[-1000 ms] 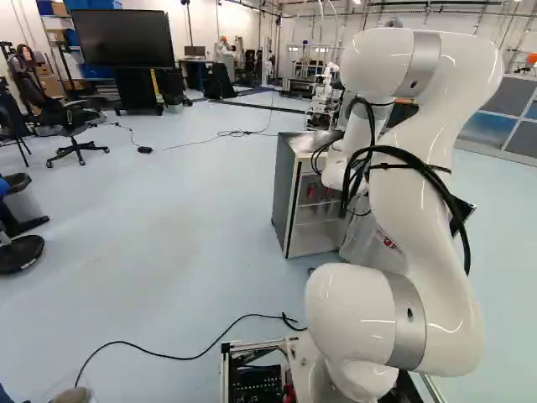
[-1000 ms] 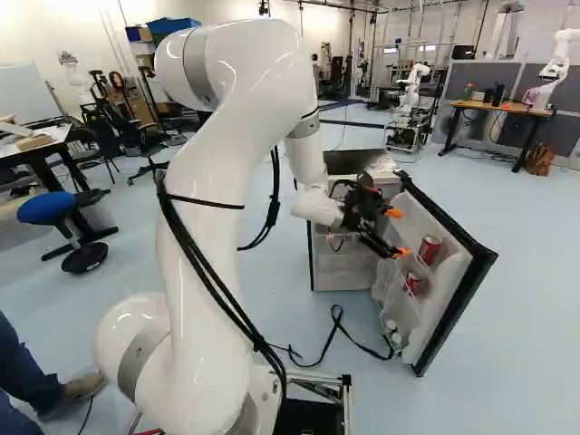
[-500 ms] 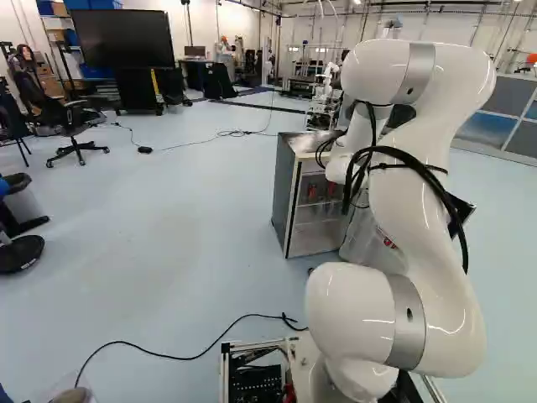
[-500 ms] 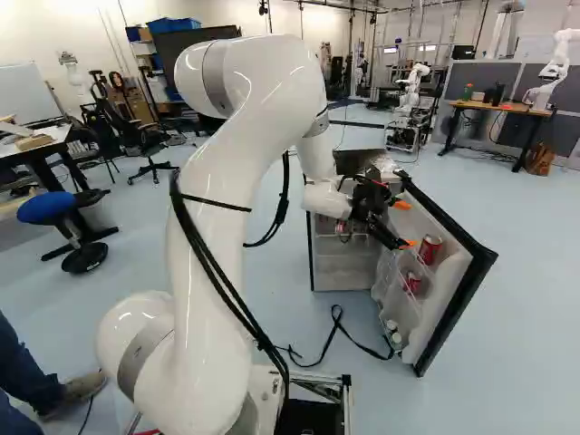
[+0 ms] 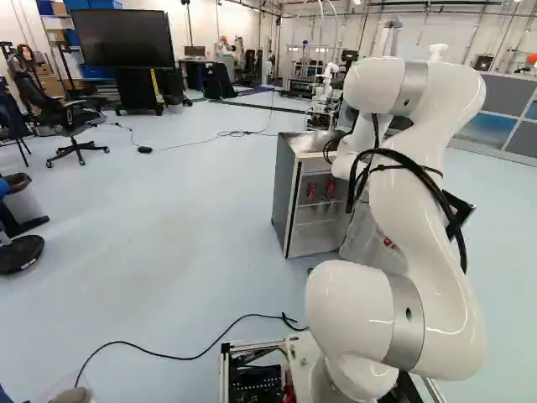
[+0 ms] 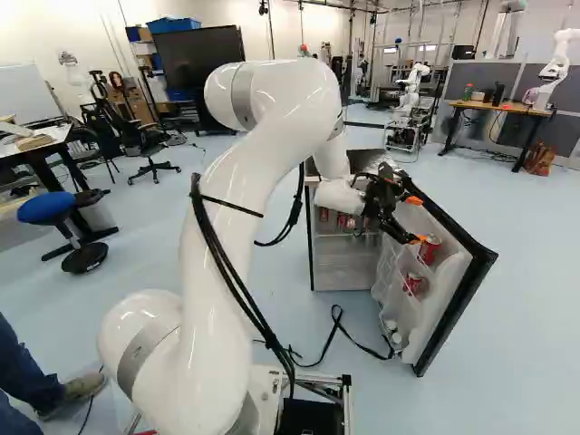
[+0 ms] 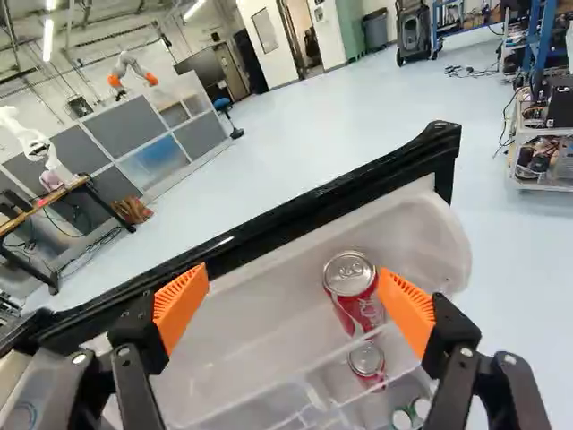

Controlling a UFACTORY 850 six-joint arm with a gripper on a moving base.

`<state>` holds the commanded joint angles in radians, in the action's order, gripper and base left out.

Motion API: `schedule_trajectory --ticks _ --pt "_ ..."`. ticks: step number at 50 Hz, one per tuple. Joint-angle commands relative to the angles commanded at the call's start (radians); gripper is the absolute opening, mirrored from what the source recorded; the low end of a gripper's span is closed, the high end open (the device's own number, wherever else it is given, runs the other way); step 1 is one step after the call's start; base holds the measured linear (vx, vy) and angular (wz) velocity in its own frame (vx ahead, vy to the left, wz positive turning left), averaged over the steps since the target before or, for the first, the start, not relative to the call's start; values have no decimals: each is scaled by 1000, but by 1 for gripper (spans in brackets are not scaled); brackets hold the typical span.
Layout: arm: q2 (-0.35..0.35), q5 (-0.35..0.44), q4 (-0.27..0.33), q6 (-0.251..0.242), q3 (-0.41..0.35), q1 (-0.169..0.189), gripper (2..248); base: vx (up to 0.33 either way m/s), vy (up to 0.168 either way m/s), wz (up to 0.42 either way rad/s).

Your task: Grab a drink from the fridge

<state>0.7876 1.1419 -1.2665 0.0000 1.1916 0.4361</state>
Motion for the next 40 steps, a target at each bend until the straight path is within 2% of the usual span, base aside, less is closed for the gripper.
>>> schedule_trajectory --ticks 28,40 --pt "111 0 0 0 184 61 247 0 0 0" --pt "122 0 0 0 202 69 247 0 0 0"
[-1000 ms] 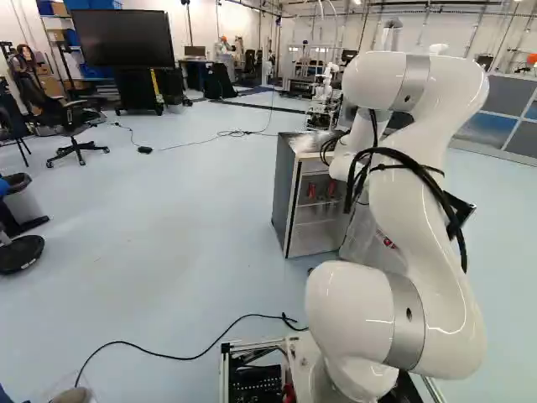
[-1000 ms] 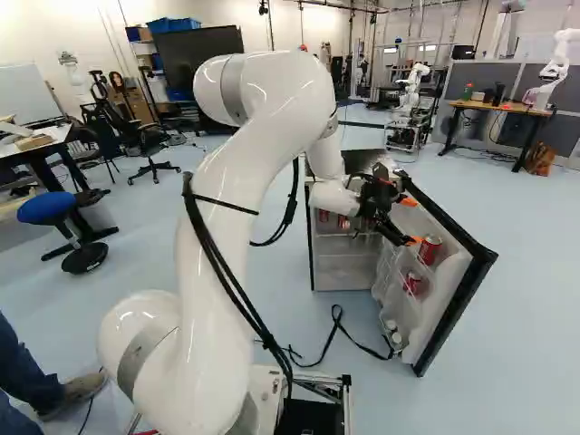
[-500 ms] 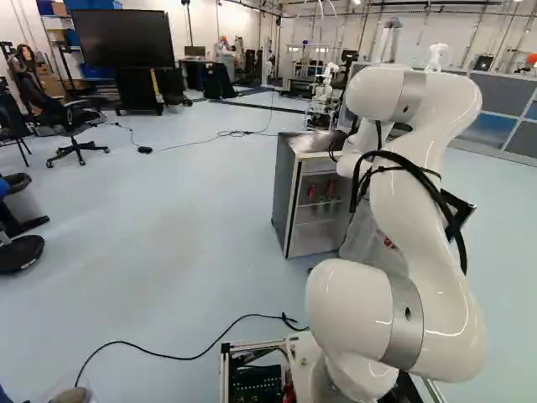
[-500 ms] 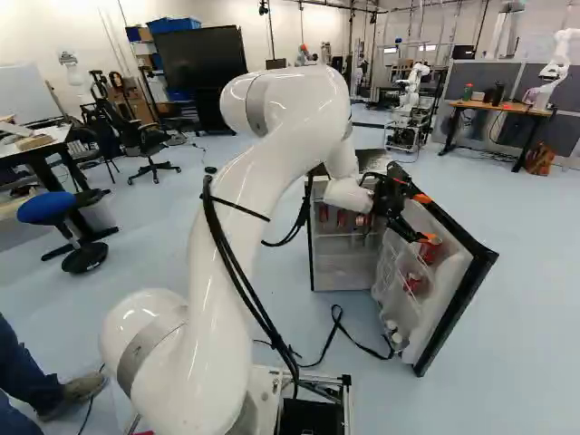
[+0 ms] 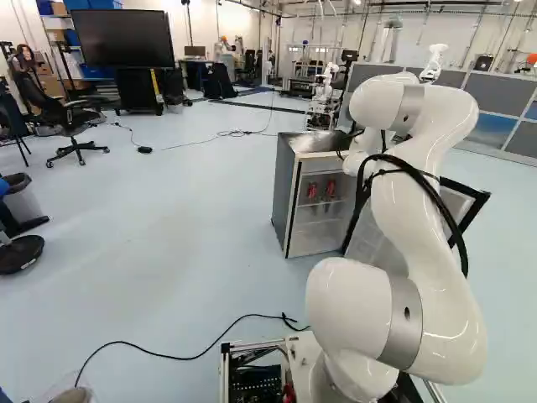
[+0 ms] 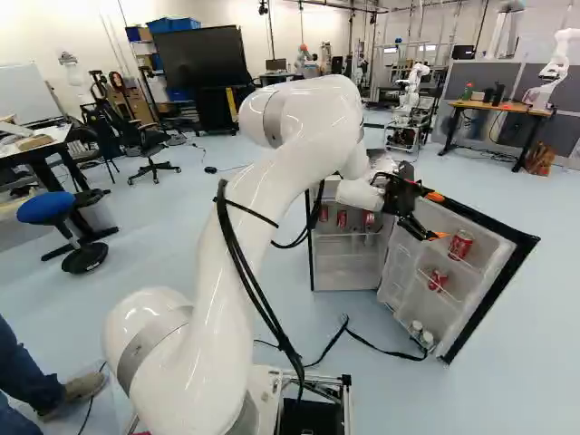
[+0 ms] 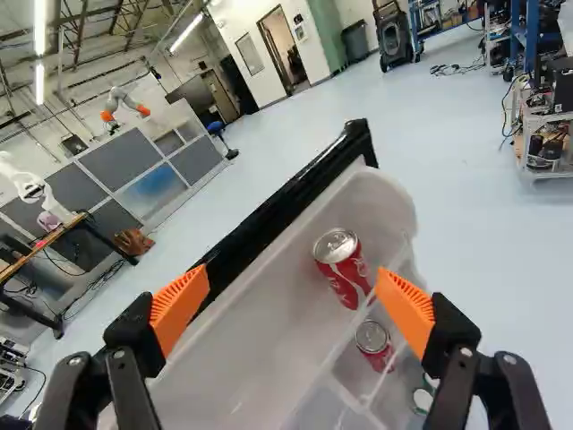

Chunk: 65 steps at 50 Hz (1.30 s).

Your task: Grab a drink from the fridge

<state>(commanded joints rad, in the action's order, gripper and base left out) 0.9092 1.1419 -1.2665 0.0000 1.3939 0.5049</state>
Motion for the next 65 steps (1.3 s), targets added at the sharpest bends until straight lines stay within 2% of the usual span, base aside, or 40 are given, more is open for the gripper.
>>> schedule_trajectory --ticks 13,24,65 --pt "-34 0 7 0 -57 11 247 0 0 0" --pt "-74 0 63 0 -123 19 247 0 0 0" --pt "-269 0 479 0 -424 -8 247 0 0 0"
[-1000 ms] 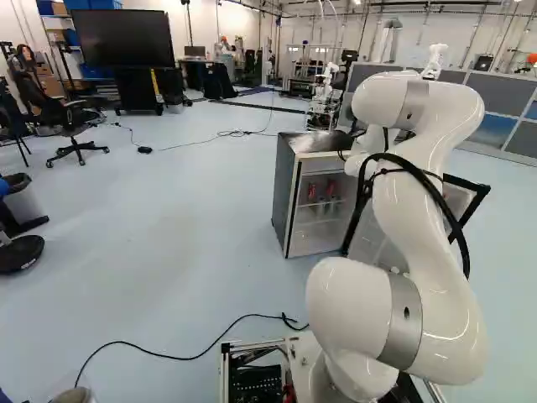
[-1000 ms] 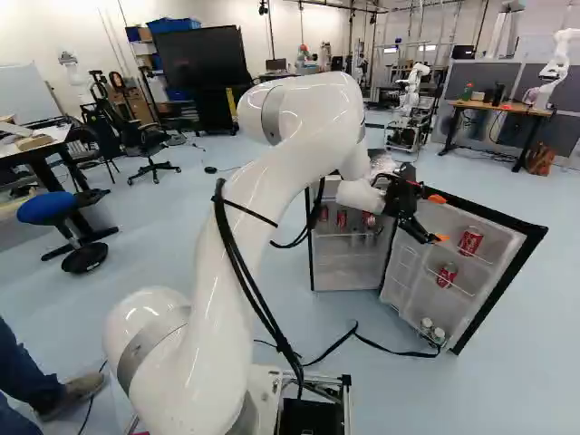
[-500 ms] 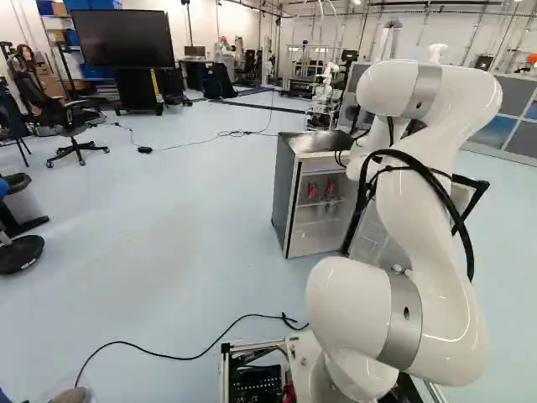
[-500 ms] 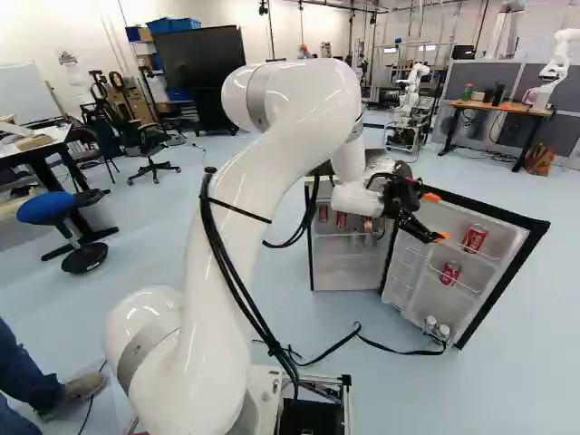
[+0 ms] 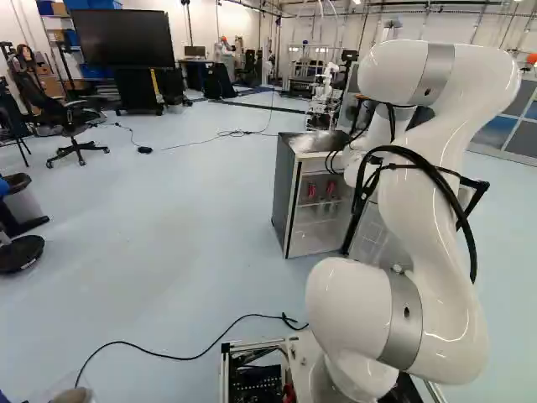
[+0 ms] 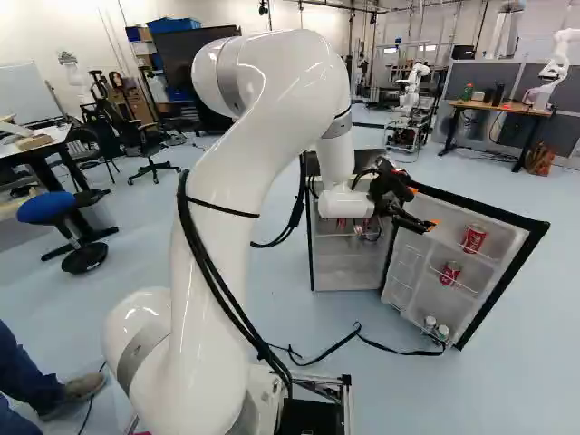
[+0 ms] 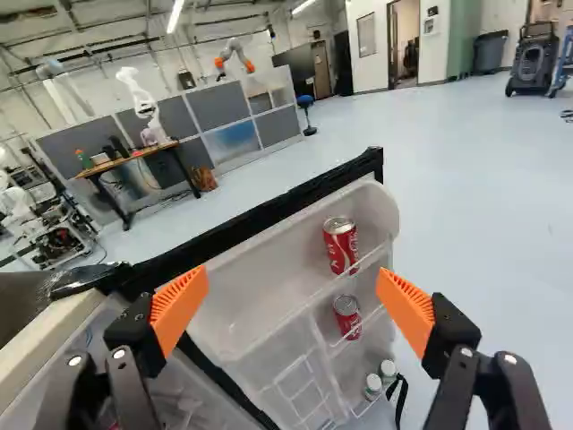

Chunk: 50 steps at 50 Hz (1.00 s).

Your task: Grab a drink from the fridge

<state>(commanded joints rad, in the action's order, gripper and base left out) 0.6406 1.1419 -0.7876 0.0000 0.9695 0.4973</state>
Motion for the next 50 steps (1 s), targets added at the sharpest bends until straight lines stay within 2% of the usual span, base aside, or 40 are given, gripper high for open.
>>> schedule_trajectory --ticks 34,50 --pt "-169 0 357 0 -236 -29 247 0 0 0" --pt "-216 0 525 0 -299 -24 247 0 0 0"
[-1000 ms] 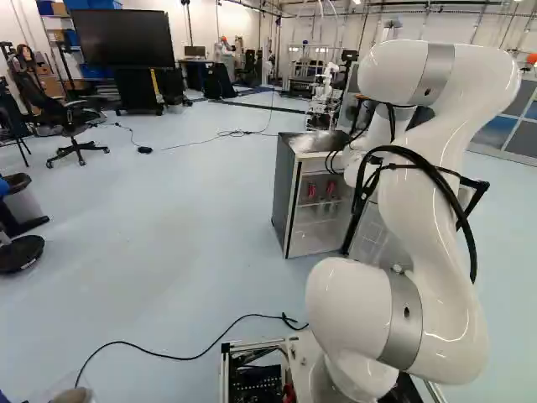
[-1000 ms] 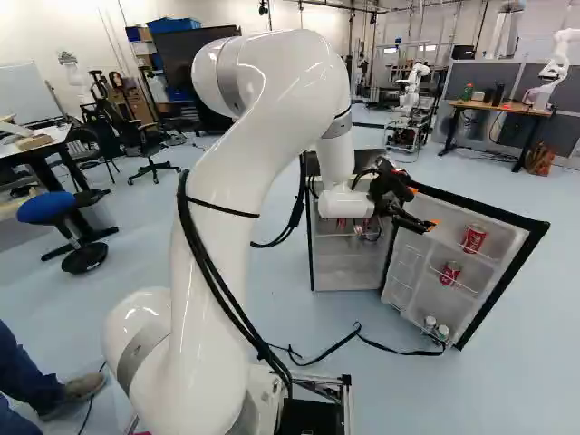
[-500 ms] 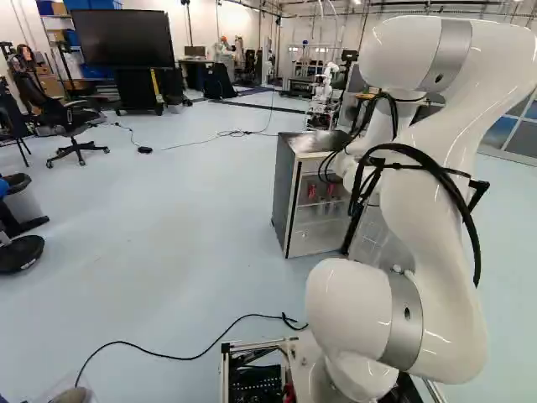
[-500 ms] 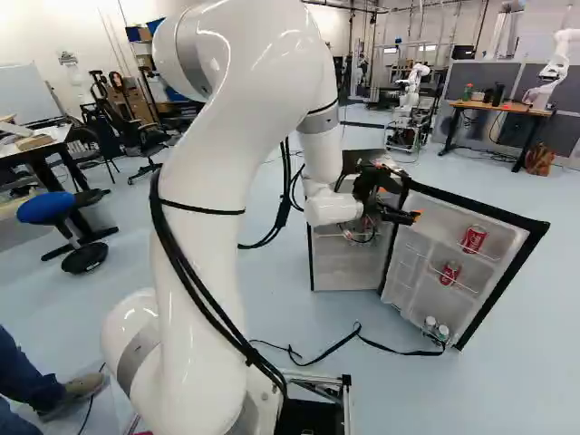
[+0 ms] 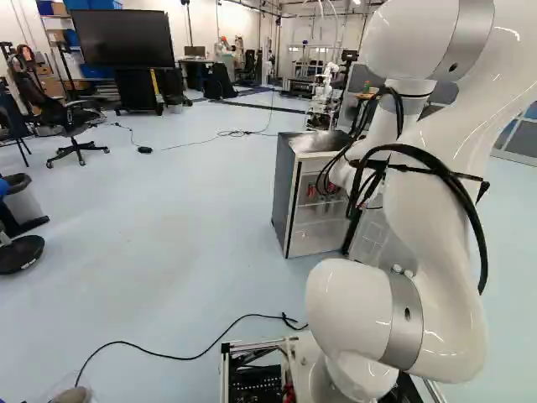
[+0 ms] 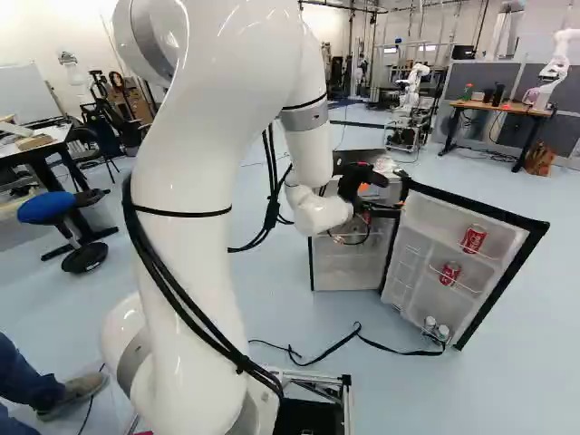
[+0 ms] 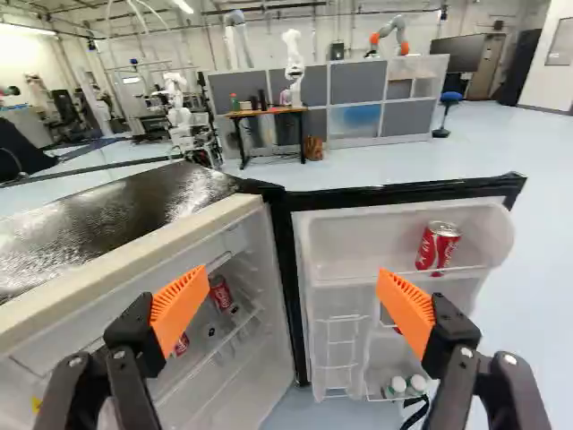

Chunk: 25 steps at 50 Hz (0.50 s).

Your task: Grab a drink from the fridge

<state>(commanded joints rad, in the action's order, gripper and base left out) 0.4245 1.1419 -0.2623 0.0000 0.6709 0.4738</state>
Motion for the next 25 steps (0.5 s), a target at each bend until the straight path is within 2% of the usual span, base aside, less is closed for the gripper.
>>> schedule_trajectory --ticks 25 --pt "3 0 263 0 3 9 247 0 0 0"
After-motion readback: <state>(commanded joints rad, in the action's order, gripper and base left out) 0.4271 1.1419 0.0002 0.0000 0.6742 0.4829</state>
